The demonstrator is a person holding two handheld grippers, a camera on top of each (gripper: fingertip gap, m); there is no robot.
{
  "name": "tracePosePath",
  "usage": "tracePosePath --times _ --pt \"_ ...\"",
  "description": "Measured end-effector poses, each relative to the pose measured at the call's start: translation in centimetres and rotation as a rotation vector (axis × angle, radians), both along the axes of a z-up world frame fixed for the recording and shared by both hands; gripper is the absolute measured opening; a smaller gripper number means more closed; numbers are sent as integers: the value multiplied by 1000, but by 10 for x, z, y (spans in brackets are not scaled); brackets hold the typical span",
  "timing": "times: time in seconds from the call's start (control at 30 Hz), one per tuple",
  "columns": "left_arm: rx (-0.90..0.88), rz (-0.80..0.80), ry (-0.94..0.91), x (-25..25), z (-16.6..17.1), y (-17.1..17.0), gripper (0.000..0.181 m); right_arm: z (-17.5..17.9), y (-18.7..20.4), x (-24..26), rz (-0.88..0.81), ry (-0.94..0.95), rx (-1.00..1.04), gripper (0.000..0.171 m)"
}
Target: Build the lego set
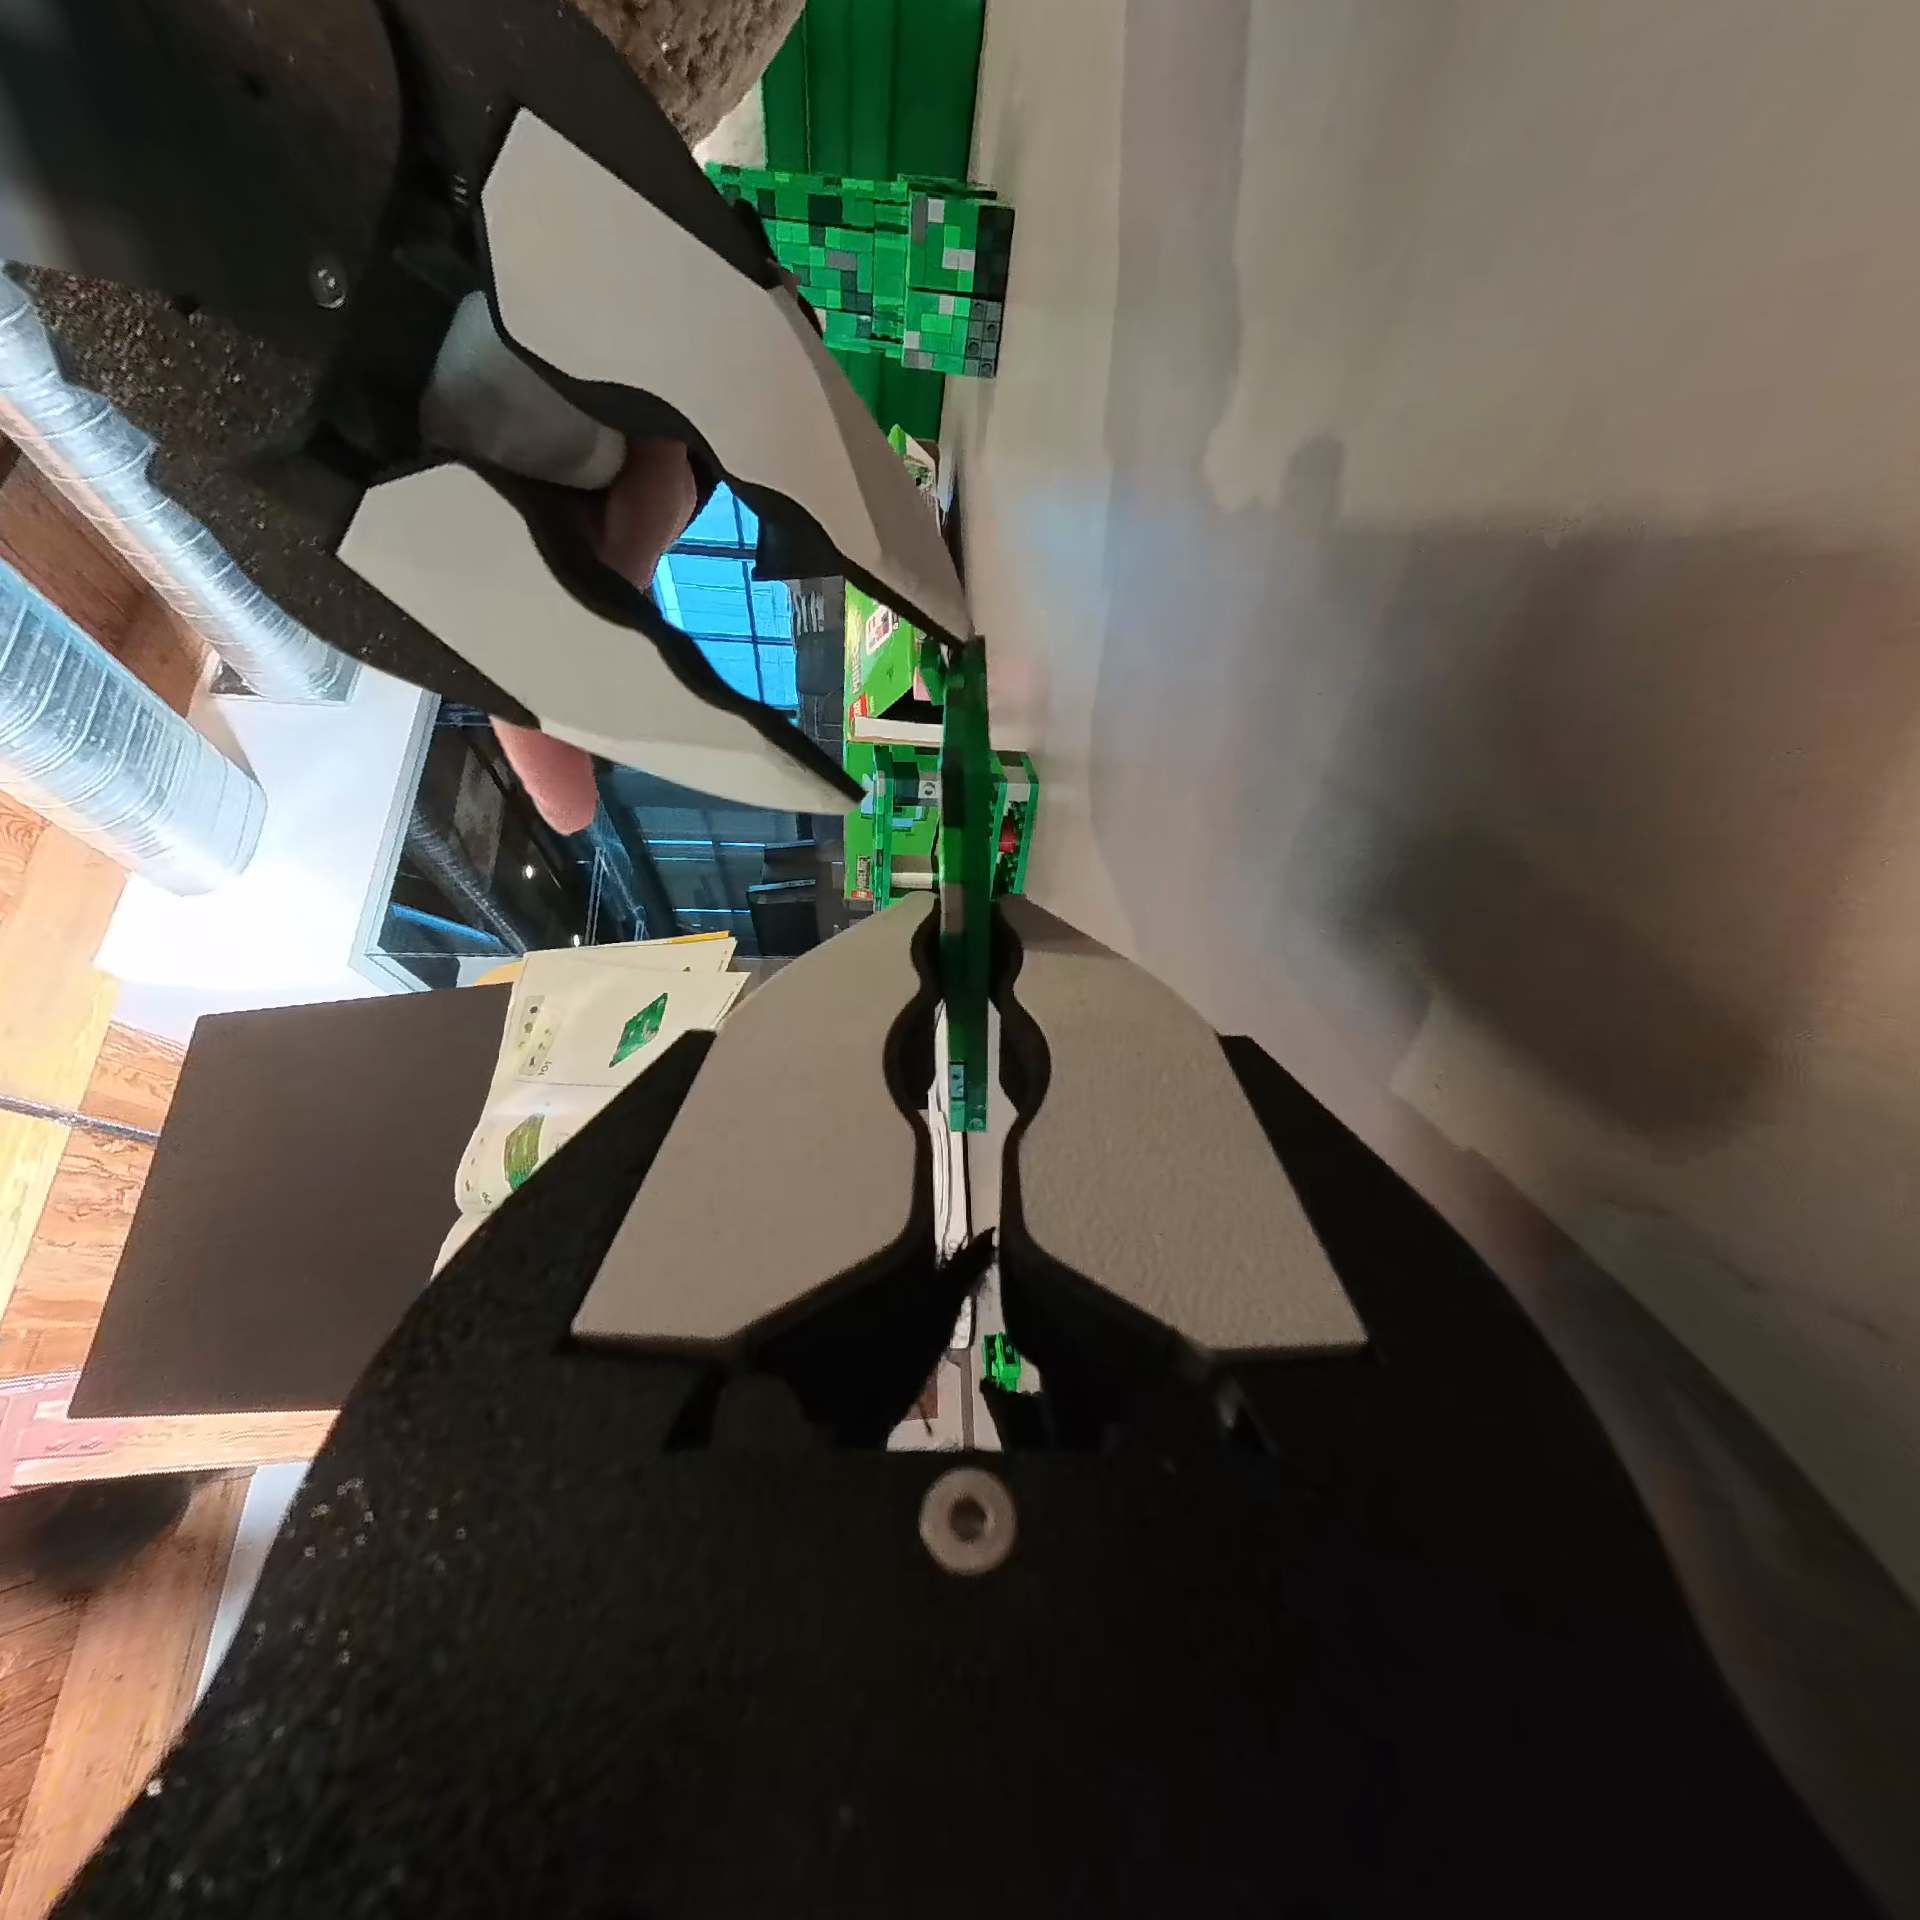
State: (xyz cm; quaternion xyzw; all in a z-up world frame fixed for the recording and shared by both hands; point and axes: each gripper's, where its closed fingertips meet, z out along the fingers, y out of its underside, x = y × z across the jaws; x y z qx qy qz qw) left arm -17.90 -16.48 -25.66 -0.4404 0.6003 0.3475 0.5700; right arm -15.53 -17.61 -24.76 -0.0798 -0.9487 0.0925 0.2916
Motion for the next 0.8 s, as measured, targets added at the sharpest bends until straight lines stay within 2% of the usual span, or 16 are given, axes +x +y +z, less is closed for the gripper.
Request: tracePosePath --times 0.5,0.8 --pt "-9 -3 7 0 -2 -2 6 -4 0 -1 13 -35 56 32" --pt "-8 29 -25 -5 2 0 6 -2 4 -3 1 18 108 32"
